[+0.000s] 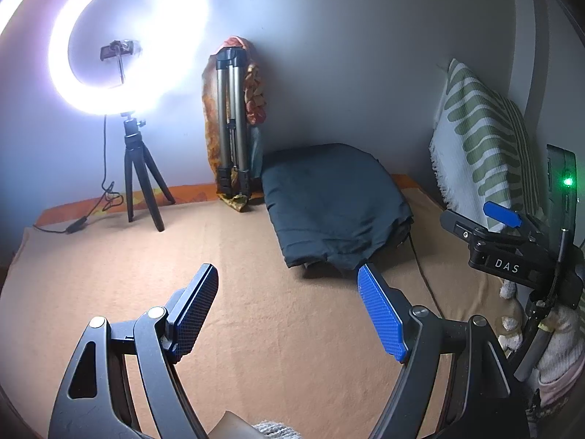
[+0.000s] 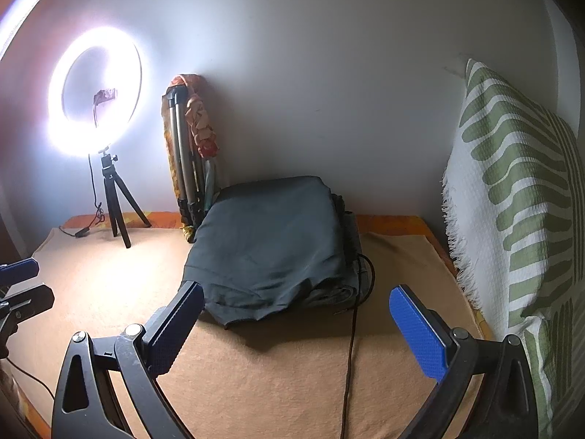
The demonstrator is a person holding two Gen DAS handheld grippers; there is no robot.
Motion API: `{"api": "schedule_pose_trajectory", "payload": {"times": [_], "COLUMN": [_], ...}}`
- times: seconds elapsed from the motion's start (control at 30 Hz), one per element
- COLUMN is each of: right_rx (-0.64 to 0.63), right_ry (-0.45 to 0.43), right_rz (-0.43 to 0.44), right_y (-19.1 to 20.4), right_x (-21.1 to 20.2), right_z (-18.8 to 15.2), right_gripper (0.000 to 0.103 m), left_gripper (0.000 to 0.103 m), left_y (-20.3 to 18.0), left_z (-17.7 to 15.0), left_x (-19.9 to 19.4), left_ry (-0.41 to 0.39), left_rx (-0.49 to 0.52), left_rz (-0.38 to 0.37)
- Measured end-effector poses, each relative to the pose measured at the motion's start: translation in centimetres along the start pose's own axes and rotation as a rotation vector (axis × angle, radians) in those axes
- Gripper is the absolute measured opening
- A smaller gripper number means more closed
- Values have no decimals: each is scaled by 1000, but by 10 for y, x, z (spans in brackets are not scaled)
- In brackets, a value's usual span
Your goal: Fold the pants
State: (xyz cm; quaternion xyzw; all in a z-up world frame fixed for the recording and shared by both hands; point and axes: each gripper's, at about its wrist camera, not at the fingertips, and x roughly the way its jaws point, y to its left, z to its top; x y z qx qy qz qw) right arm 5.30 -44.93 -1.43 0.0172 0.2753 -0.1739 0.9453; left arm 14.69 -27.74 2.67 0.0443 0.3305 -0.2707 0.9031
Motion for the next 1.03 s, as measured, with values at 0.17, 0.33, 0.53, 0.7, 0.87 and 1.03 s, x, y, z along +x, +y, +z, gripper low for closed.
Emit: {"api": "schedule_pose_trajectory", "payload": {"times": [0.17,0.33,0.53,0.7,0.87,1.03], "right_rx": [0,-2,-8,-6,-7,-8], "right_ry": [1,0,5,4,7,7], "right_rz": [6,17,22,24,27,26], "right_y": [2,4,7,6,7,8], "right_x": [1,2,2,1,1,-1], "right_z": [1,1,-1,-1,-1,-3], "right_gripper": [103,103,103,103,103,103], "left_gripper": [79,79,79,79,79,79], "left_y": [3,5,5,4,4,5], "left_z": [1,1,1,0,-1,-2], "left_x": [-2,-4,-4,-5,-5,-4], "left_ry": [-4,-6,-5,-7,-2,5], "left_rx": [-5,-9,-7,-1,-3,-5], "left_rz": [3,1,1,0,2,4]}}
